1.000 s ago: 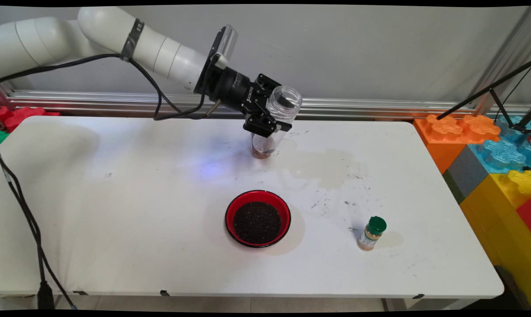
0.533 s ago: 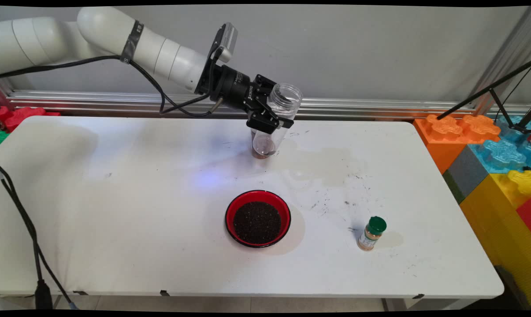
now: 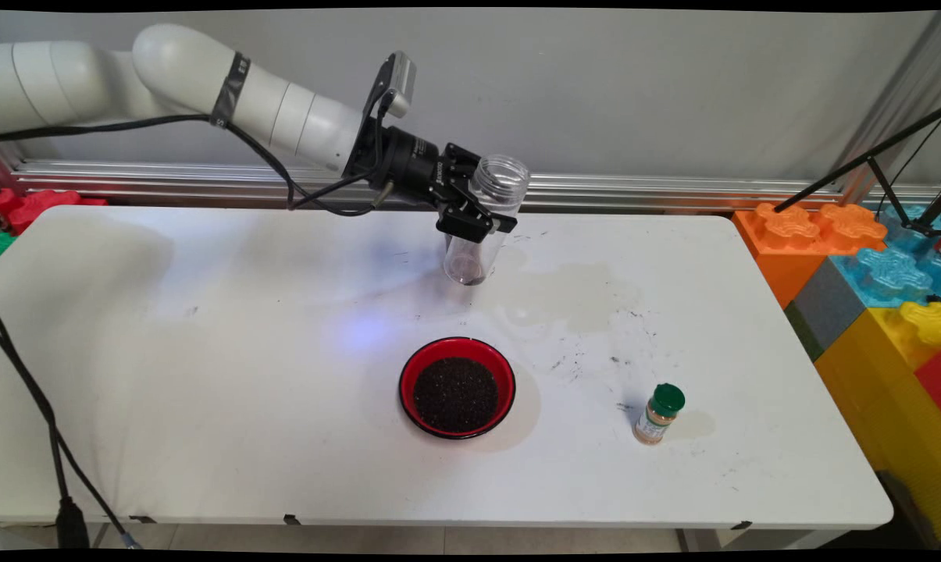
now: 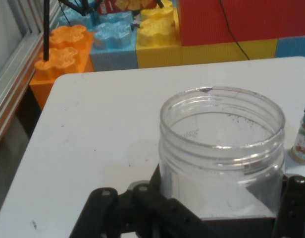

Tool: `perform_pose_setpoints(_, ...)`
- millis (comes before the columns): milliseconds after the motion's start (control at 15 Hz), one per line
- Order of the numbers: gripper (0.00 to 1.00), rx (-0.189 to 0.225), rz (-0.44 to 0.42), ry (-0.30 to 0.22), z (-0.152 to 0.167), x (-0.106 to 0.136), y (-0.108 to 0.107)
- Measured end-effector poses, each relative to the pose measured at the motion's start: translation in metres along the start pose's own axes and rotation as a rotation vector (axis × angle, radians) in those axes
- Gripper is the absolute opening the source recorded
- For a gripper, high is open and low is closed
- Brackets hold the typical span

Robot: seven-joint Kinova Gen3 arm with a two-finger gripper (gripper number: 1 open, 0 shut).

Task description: Pour the black seasoning powder in the red bowl, then place the picked object on the table

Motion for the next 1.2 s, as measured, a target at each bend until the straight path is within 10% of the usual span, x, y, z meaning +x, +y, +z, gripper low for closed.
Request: perform_pose_setpoints(1200, 0.00, 0.014, -0.085, 0.115, 0.024, -0.060, 0.008)
